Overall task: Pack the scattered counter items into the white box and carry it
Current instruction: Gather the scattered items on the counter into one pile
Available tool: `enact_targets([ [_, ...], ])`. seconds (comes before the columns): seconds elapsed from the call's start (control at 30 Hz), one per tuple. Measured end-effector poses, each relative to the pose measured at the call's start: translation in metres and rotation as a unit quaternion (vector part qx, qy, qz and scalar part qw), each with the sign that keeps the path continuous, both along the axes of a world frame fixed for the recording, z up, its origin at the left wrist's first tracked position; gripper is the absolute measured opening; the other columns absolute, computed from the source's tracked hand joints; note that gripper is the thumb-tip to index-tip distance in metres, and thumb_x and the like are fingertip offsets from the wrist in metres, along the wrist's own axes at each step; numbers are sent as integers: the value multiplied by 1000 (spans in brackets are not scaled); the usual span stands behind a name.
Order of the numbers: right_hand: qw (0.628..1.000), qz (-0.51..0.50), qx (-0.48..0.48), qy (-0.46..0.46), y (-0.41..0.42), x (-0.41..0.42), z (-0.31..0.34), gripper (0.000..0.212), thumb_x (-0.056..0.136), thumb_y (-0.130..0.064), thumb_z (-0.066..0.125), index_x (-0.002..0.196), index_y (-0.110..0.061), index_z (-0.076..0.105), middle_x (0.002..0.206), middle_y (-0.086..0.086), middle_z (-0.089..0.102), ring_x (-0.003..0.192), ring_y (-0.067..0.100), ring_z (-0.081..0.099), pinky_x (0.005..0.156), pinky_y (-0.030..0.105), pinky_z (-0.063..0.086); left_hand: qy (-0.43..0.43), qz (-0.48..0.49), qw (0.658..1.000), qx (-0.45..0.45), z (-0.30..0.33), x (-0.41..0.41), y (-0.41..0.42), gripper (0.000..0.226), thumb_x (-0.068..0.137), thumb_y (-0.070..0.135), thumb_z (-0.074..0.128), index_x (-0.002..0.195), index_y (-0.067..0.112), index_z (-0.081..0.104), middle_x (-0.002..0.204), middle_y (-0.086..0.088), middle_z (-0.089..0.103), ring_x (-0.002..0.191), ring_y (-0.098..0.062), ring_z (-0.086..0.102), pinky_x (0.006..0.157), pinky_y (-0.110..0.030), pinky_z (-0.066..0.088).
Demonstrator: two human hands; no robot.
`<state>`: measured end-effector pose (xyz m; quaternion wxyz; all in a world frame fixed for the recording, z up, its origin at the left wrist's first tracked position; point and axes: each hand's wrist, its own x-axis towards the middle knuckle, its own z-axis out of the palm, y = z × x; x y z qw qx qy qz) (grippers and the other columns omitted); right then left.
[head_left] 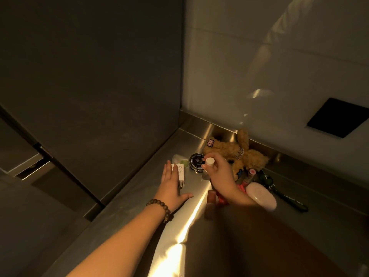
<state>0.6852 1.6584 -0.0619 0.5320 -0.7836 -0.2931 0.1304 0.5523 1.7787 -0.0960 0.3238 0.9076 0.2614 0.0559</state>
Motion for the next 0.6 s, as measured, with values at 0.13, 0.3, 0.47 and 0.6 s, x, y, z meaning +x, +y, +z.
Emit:
enact_targets([
  [0.13,1000,-8,7,4,2,7,-3,33,82,-9,69,94,-36,55,95,-5,65,87,10,64,69,18,52,6,-18,1000,1,0,10,-8,118,71,47,75,148,16,-10,152,-2,-28,138,-15,-24,108,-26,-6],
  [0.3,1000,12,-10,23,-3,9,-7,44,79,-10,73,112,-31,53,109,-3,65,101,10,62,88,32,54,11,-36,999,-3,3,22,-17,113,75,45,72,148,16,-9,153,-3,-27,139,-18,-23,109,-27,-3],
  [0.47,997,54,-22,48,-29,7,5,68,82,-14,71,138,-34,38,133,-15,47,124,0,43,100,20,37,27,-54,998,21,6,20,-14,111,76,54,67,148,16,-9,152,-1,-26,140,-17,-21,113,-30,-2],
  [0.6,979,12,-127,-159,-63,-1,8,42,90,-18,59,129,-26,47,126,-7,44,118,12,45,95,27,40,13,-62,995,71,1,9,-14,106,76,60,62,149,18,-2,155,0,-18,141,-14,-16,114,-31,-3],
])
